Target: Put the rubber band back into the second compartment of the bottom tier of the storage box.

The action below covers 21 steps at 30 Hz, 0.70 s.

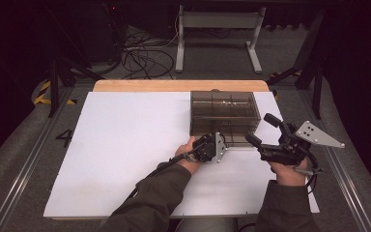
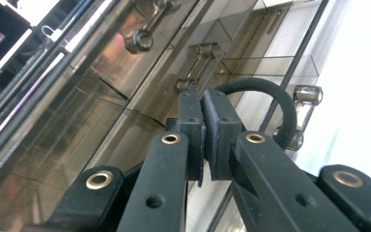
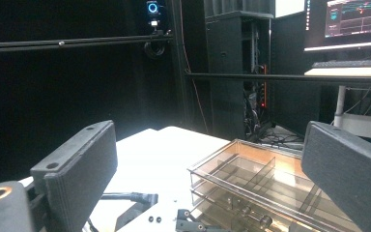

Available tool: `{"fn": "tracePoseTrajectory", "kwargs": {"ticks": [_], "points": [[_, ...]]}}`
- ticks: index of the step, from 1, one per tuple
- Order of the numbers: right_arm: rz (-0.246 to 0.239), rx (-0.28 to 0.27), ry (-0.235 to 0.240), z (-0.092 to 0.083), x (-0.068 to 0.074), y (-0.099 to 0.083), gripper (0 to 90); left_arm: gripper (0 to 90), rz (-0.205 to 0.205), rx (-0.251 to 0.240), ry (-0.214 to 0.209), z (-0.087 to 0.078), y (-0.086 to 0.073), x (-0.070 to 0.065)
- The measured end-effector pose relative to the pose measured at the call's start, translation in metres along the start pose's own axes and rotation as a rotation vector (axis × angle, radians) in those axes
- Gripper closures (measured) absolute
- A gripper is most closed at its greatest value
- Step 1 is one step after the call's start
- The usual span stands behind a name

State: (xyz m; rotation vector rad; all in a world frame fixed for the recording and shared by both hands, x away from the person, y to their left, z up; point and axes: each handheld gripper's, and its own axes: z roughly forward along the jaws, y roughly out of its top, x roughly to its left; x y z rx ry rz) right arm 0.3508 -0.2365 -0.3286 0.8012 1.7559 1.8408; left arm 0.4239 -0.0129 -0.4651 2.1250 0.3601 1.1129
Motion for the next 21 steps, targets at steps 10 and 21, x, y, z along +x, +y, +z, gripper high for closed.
{"fn": "tracePoseTrajectory", "kwargs": {"ticks": [10, 21], "points": [[-0.005, 0.003, 0.009, 0.001, 0.000, 0.000, 7.1, 77.3, -0.077, 0.047, -0.013, 0.005, -0.001, 0.005], [-0.003, 0.005, 0.009, 0.000, 0.000, 0.000, 7.2, 70.9, -0.115, 0.030, -0.022, -0.003, 0.001, 0.011]]}}
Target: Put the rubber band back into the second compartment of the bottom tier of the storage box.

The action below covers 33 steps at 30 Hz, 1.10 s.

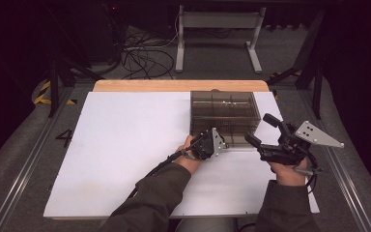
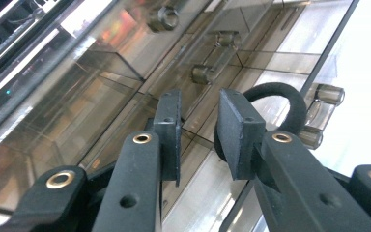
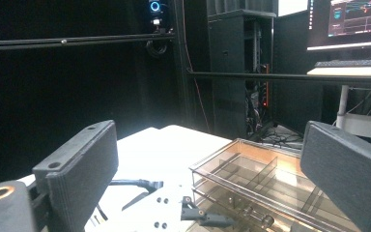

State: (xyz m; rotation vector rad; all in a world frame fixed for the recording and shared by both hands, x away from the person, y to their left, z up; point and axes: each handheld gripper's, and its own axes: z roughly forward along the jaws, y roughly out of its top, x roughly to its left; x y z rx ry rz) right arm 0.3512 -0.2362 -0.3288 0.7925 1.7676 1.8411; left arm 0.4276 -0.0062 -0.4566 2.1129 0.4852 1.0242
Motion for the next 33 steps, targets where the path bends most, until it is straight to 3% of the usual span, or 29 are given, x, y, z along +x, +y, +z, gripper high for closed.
{"fn": "tracePoseTrajectory", "kwargs": {"ticks": [7, 11, 20, 26, 33], "points": [[-0.002, 0.001, 0.005, 0.001, 0.001, 0.000, 7.3, 77.5, -0.005, -0.022, -0.015, -0.007, 0.003, 0.001], [-0.001, 0.006, 0.004, 0.001, 0.001, 0.000, 7.3, 89.5, -0.010, -0.031, -0.043, -0.013, 0.003, 0.002], [-0.003, 0.010, 0.007, 0.003, 0.002, -0.001, 7.3, 89.7, -0.051, -0.034, -0.138, -0.027, 0.007, 0.007], [-0.005, 0.013, 0.009, 0.004, 0.002, -0.001, 7.3, 89.8, -0.087, -0.004, -0.239, -0.030, 0.006, 0.009], [-0.003, 0.014, 0.010, 0.004, 0.002, -0.001, 7.3, 89.8, -0.105, 0.037, -0.257, -0.023, 0.002, 0.008]]}}
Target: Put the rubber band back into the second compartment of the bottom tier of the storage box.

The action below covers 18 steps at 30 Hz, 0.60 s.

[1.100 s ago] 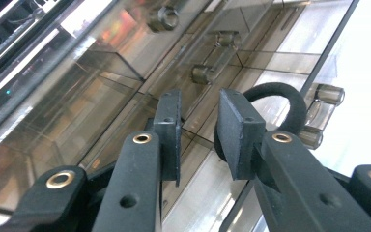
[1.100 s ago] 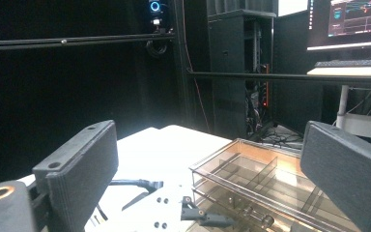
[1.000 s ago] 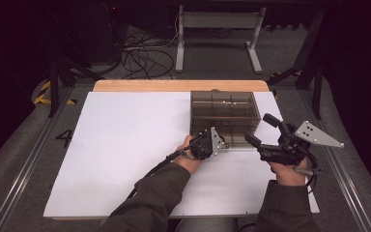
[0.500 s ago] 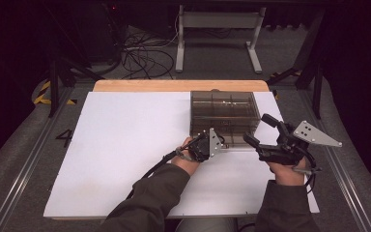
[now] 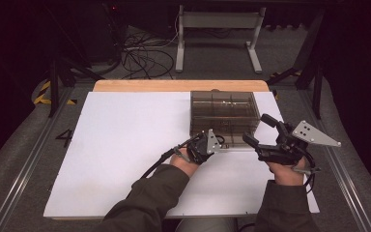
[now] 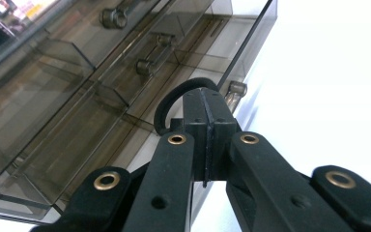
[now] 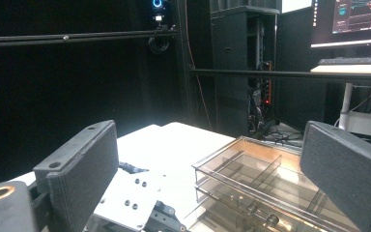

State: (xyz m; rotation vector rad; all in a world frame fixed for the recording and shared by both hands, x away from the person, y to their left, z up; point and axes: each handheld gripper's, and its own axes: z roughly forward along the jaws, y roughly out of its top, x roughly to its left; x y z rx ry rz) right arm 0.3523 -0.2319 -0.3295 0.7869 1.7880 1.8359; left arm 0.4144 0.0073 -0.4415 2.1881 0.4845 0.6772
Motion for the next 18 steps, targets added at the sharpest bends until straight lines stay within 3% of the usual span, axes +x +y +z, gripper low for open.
{"fn": "tracePoseTrajectory", "kwargs": {"ticks": [9, 14, 18], "points": [[0.001, 0.000, -0.003, -0.001, -0.001, 0.000, 7.3, 89.8, -0.022, 0.007, -0.003, 0.010, 0.000, 0.001], [0.003, 0.001, -0.002, -0.001, -0.002, 0.000, 7.3, 89.8, -0.016, 0.010, -0.009, 0.003, 0.001, 0.004], [0.002, 0.002, -0.001, -0.001, -0.002, -0.001, 7.3, 89.7, -0.024, -0.017, -0.002, -0.007, 0.002, 0.007]]}}
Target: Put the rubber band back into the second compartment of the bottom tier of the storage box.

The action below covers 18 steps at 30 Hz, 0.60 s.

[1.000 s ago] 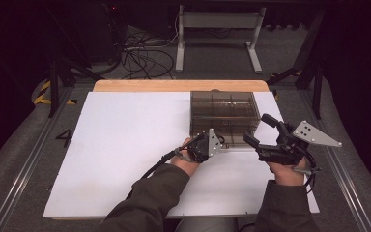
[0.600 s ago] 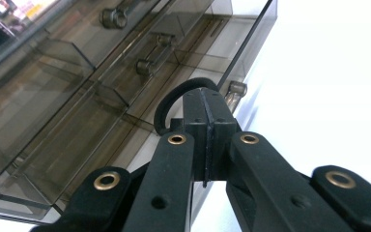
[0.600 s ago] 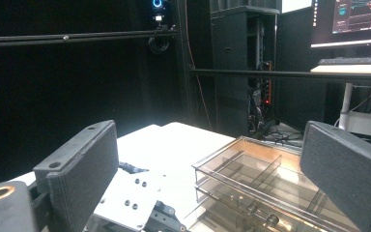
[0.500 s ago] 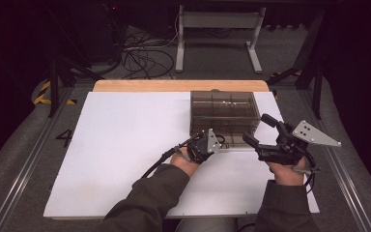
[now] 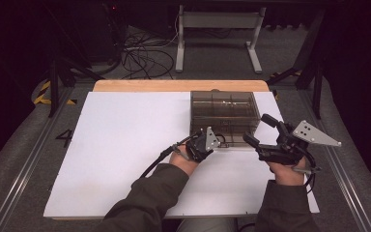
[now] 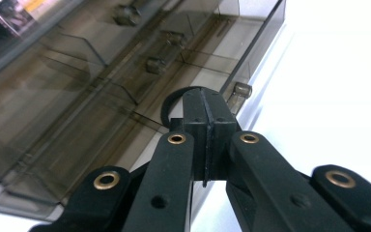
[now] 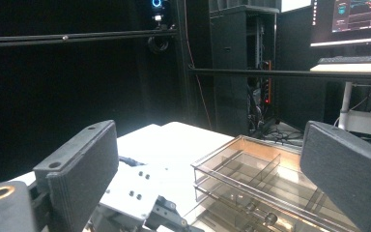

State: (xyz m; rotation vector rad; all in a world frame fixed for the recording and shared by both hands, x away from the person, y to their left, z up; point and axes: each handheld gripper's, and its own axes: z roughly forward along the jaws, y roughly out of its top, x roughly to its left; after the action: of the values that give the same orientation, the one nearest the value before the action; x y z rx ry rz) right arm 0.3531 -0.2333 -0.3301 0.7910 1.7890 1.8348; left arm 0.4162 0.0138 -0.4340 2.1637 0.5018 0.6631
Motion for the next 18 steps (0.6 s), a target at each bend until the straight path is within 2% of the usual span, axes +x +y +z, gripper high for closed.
{"fn": "tracePoseTrajectory", "kwargs": {"ticks": [3, 6, 9, 16, 18], "points": [[0.000, 0.001, 0.000, 0.000, 0.001, 0.000, 7.3, 89.4, -0.014, -0.020, 0.007, -0.009, -0.001, 0.003], [-0.005, 0.005, -0.001, 0.001, 0.001, 0.000, 7.3, 83.8, -0.033, -0.044, 0.025, -0.019, -0.004, 0.006], [-0.004, 0.008, 0.000, 0.002, 0.001, -0.001, 7.3, 83.1, -0.049, -0.061, 0.033, -0.031, -0.008, 0.010], [-0.009, 0.026, -0.002, 0.005, 0.003, -0.002, 7.3, 73.8, -0.124, -0.115, 0.056, -0.061, -0.020, 0.020], [-0.016, 0.031, -0.002, 0.007, 0.004, -0.002, 7.3, 71.0, -0.134, -0.123, 0.070, -0.069, -0.024, 0.023]]}}
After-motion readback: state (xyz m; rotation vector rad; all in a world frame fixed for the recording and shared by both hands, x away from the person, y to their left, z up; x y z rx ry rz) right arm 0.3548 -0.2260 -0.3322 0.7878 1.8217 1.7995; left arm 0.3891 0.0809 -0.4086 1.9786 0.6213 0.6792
